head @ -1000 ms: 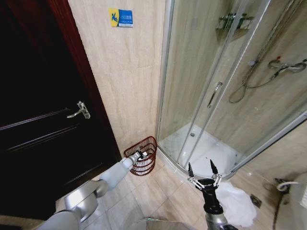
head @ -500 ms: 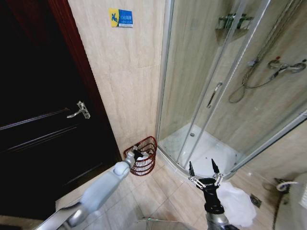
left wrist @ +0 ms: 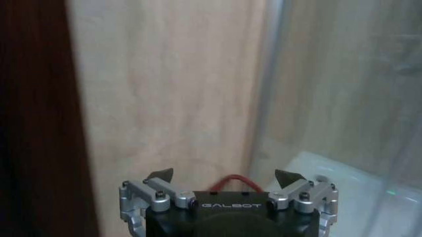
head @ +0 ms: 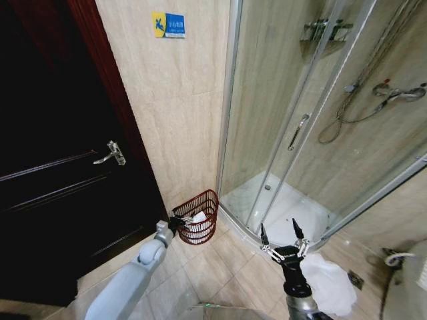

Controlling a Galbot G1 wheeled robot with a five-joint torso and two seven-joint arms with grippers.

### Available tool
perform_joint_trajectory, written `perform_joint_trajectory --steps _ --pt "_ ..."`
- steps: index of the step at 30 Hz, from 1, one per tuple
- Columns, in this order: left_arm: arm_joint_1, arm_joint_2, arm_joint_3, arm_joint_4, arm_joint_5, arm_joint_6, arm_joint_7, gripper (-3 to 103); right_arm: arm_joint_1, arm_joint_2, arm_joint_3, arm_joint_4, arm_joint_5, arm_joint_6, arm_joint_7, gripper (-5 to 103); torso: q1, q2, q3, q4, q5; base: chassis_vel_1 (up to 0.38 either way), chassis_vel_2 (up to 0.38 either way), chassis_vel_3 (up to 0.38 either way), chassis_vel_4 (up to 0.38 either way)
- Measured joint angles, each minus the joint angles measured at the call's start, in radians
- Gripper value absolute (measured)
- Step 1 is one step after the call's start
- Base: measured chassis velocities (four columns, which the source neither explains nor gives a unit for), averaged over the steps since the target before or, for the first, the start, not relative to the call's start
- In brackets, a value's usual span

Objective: Discard the used towel into the hamper.

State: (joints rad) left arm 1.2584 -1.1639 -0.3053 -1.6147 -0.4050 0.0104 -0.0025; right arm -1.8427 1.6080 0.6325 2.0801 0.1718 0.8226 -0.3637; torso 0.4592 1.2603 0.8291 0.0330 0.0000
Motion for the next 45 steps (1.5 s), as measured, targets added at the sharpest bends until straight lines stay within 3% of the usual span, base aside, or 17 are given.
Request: perform_joint_trajectory --steps 3,11,20,24,33,38,45 --pt "0.069 -0.062 -0.101 -0.046 0.029 -0.003 -0.005 100 0.006 0.0 -0.002 0.015 -0.037 -0.002 0.04 100 0.0 0.0 0.0 -0.0001 -0.0002 0.0 0.0 0.0 0.0" --pt "0.191 -0.117 -0.265 -0.205 0.089 0.003 0.016 100 0.024 0.0 -0.001 0.048 -0.045 -0.08 0.075 100 0.0 0.0 0.0 -0.0001 0.0001 0.0 0.0 0.0 0.0" --pt "0.302 -0.161 -0.369 -0.329 0.118 0.003 0.065 100 0.05 0.0 -0.007 0.075 -0.084 -0.146 0.102 100 0.0 0.0 0.0 0.0 -0.0001 0.0 0.0 0.0 0.0" --pt "0.372 -0.234 -0.422 -0.419 0.127 0.01 0.109 100 0.059 0.0 -0.007 0.11 -0.1 -0.209 0.135 100 0.0 0.0 0.0 -0.0001 0.0 0.0 0.0 0.0 0.0" --pt "0.461 -0.415 -0.433 -0.586 0.155 0.019 0.174 100 0.081 0.0 -0.023 0.159 -0.126 -0.27 0.13 100 0.0 0.0 0.0 0.0 0.0001 0.0 0.0 0.0 0.0" --pt "0.495 -0.43 -0.443 -0.647 0.163 0.012 0.188 100 0.101 0.0 -0.034 0.162 -0.13 -0.293 0.13 100 0.0 0.0 0.0 0.0 0.0002 0.0 0.0 0.0 0.0" --pt "0.536 -0.395 -0.424 -0.713 0.171 -0.02 0.203 100 0.105 -0.002 -0.039 0.178 -0.129 -0.298 0.125 100 0.0 0.0 0.0 0.0 0.0 0.0 0.0 0.0 0.0"
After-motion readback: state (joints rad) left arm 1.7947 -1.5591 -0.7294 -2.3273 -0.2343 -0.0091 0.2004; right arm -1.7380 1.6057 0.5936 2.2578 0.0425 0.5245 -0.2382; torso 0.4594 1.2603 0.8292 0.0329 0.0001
